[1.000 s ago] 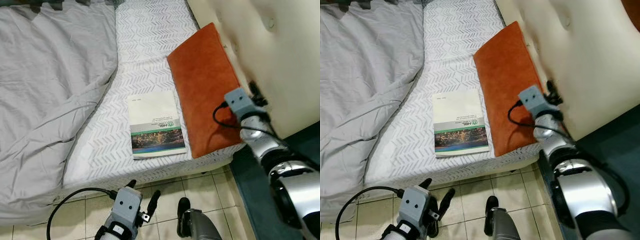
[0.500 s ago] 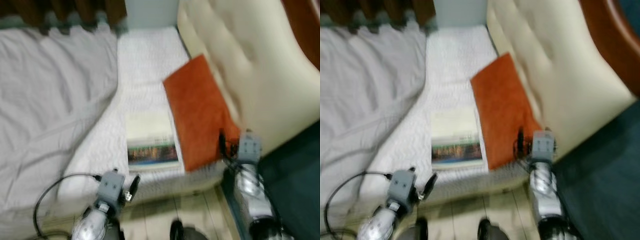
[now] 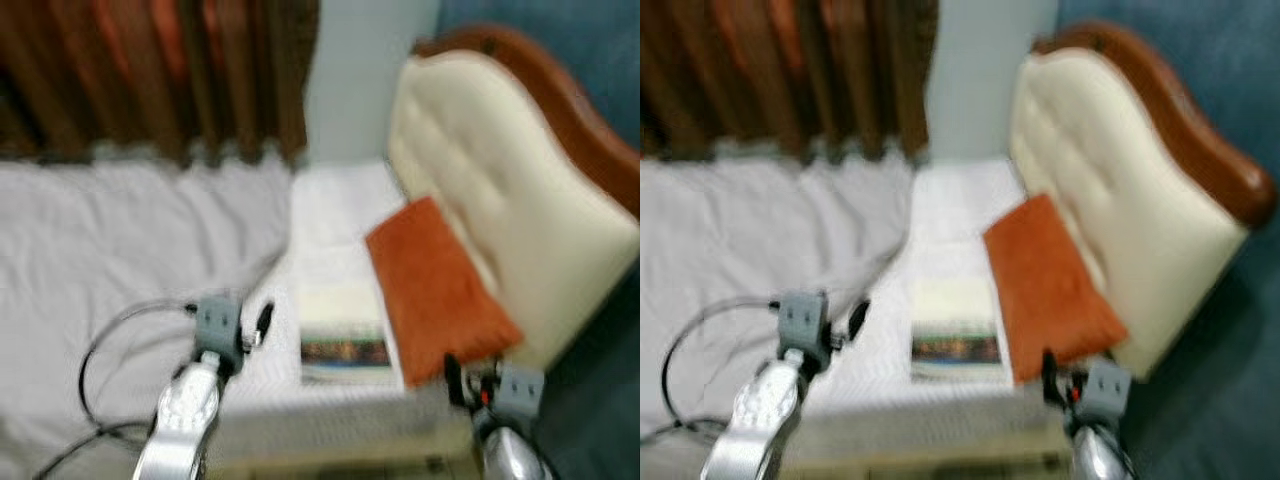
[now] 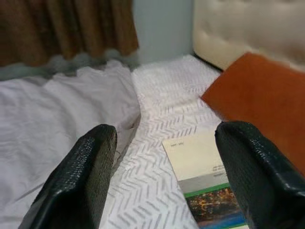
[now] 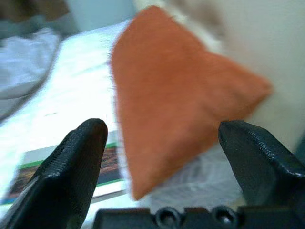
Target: Clean up the room
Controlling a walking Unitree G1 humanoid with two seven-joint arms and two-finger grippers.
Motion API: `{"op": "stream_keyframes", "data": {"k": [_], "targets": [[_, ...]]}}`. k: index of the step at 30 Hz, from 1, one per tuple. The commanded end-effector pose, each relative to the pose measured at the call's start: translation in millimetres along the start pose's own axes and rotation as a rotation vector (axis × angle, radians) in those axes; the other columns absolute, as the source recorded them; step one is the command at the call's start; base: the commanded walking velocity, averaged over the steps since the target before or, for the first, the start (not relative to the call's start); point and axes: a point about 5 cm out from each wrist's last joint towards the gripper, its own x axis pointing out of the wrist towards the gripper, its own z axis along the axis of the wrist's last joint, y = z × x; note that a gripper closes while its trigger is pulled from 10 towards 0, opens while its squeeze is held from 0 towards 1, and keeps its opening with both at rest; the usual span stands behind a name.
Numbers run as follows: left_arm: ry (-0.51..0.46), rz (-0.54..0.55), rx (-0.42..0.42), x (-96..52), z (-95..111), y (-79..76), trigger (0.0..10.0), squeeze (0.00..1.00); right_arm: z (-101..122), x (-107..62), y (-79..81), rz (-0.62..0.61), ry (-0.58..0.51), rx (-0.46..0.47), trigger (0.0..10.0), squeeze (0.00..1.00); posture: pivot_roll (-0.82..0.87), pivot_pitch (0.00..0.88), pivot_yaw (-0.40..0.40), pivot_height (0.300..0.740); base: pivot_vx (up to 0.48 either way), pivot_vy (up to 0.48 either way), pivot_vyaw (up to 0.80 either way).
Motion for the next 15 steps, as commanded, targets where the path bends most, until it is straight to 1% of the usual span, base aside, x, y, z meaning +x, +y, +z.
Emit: {"op": "stream_keyframes", "data": {"k": [1, 3, 6, 10, 12, 15], "targets": [[0.037, 0.028, -0.009, -0.2, -9, 4.7, 10.0, 0.00, 7, 0.2, 2.2, 0.024, -0.025, 0.010, 10.0, 0.00, 0.03, 0.000, -0.037, 0.740, 0.000, 0.371, 0.00], [0.056, 0.021, 0.008, -0.5, -15, 5.6, 10.0, 0.00, 10, -0.4, 2.2, 0.028, -0.035, 0.013, 10.0, 0.00, 0.02, 0.000, -0.035, 0.740, 0.000, 0.480, 0.00], [0.094, 0.005, 0.041, -2.4, -25, 8.2, 10.0, 0.00, 11, -2.7, -3.1, 0.008, -0.037, -0.006, 10.0, 0.00, 0.02, 0.000, -0.030, 0.740, 0.000, 0.480, 0.00], [0.112, -0.006, 0.038, -1.9, -30, 8.4, 10.0, 0.00, 12, -2.6, -4.6, 0.013, -0.029, -0.020, 10.0, 0.00, 0.01, 0.000, -0.031, 0.740, 0.000, 0.480, 0.00], [0.115, 0.004, 0.031, 1.6, -32, 10.1, 10.0, 0.00, 16, 0.7, -0.9, 0.042, -0.044, -0.047, 10.0, 0.00, 0.01, 0.000, -0.038, 0.740, 0.000, 0.480, 0.00], [0.108, 0.064, 0.008, 5.1, -32, 13.8, 10.0, 0.00, 20, 6.7, 2.8, 0.061, -0.048, -0.043, 10.0, 0.00, 0.01, 0.000, -0.053, 0.740, 0.000, 0.480, 0.00]]}}
